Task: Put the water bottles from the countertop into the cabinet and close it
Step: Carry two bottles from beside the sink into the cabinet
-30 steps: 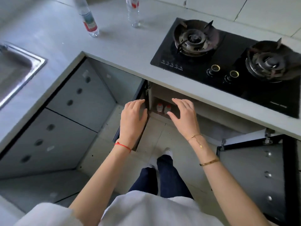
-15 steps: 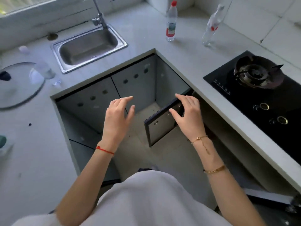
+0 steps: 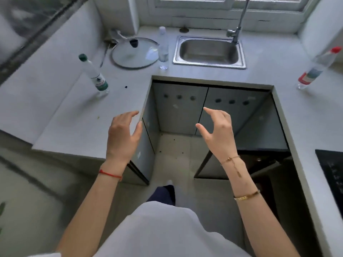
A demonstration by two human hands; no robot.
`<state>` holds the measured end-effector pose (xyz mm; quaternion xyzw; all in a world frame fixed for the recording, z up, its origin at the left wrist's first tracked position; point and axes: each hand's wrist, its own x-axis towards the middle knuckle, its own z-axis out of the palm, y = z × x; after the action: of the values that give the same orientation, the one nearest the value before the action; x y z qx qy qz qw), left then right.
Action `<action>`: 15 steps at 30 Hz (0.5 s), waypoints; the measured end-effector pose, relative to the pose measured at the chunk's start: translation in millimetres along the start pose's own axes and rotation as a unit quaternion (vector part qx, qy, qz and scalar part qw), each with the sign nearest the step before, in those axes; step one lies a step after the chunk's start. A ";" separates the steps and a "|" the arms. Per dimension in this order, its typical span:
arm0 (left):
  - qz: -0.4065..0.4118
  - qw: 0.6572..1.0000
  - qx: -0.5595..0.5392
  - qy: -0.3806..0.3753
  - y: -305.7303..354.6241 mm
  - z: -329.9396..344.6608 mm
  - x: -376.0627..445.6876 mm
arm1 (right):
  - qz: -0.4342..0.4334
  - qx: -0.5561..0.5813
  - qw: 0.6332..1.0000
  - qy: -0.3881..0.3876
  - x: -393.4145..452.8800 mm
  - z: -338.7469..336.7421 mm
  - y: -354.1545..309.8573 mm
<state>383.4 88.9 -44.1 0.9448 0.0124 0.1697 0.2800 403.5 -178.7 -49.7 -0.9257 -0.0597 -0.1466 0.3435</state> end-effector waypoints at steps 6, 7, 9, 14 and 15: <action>-0.065 0.996 0.019 0.050 -36.0 -15.4 16.6 | -0.052 0.023 0.997 -0.056 55.3 46.0 -18.3; -0.074 0.995 0.020 0.056 -42.5 -15.5 23.2 | -0.057 0.025 0.996 -0.064 66.6 54.2 -19.9; -0.091 0.993 0.021 0.069 -56.2 -14.8 40.8 | -0.068 0.029 0.994 -0.077 91.7 71.2 -22.6; -0.109 0.987 0.028 0.118 -91.6 -12.7 114.8 | -0.092 0.035 0.990 -0.106 175.8 114.8 -33.9; -0.109 0.985 0.026 0.130 -100.3 -12.9 133.7 | -0.099 0.037 0.989 -0.105 195.4 123.8 -38.2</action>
<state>512.3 196.0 -45.5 0.9147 0.1563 0.2588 0.2683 609.6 -67.0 -54.2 -0.9124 -0.1920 -0.0791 0.3527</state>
